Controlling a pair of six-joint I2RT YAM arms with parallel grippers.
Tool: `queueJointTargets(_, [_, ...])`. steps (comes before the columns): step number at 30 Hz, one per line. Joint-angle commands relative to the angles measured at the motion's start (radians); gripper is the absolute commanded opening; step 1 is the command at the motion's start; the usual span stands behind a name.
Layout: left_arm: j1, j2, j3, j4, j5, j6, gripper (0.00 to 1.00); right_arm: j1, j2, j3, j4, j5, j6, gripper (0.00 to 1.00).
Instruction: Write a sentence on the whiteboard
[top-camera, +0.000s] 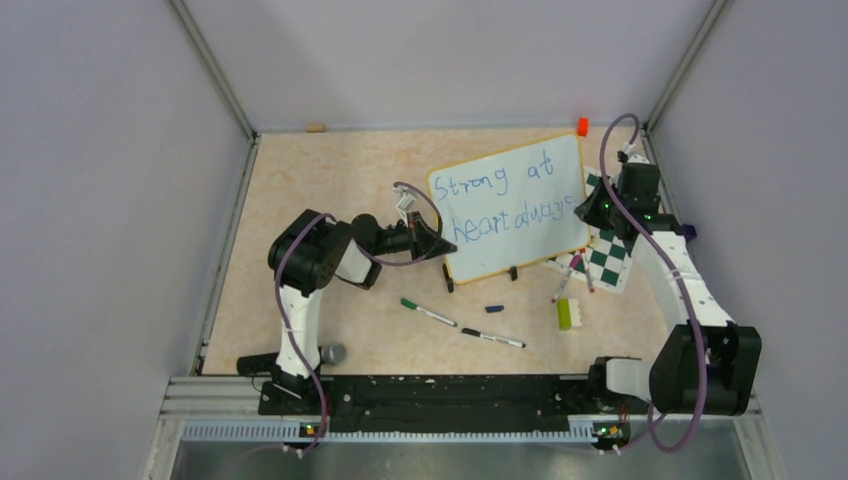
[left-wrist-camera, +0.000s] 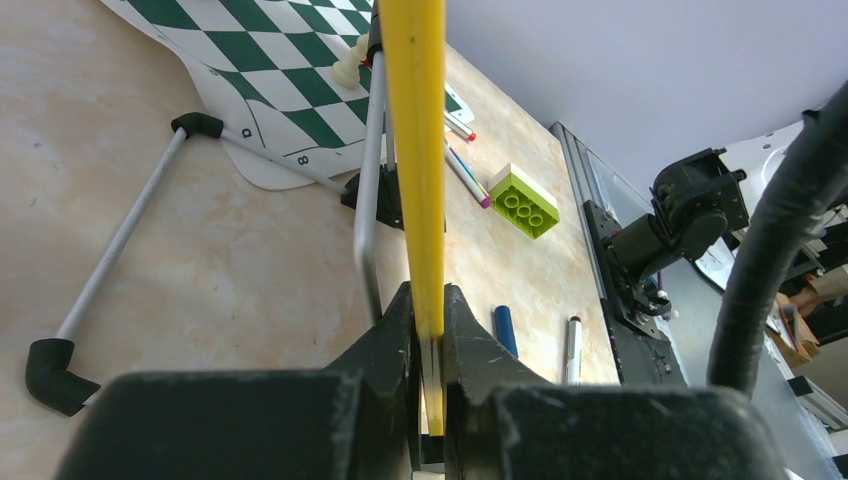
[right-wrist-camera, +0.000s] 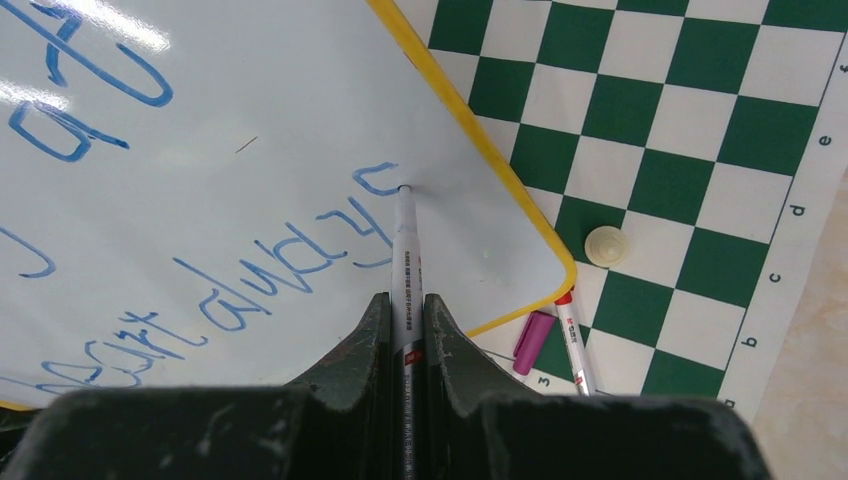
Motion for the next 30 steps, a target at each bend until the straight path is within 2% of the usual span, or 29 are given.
queueJointTargets(1, [-0.023, 0.017, 0.01, 0.09, 0.131, 0.045, 0.0, -0.007, -0.005, 0.01, 0.025, 0.055, 0.022, 0.0])
queueJointTargets(17, [-0.022, 0.015, 0.01, 0.09, 0.132, 0.043, 0.0, -0.007, -0.014, -0.009, -0.007, 0.066, 0.003, 0.0])
queueJointTargets(30, [-0.023, 0.012, 0.009, 0.09, 0.132, 0.045, 0.0, -0.007, -0.035, -0.037, 0.015, -0.048, 0.007, 0.0])
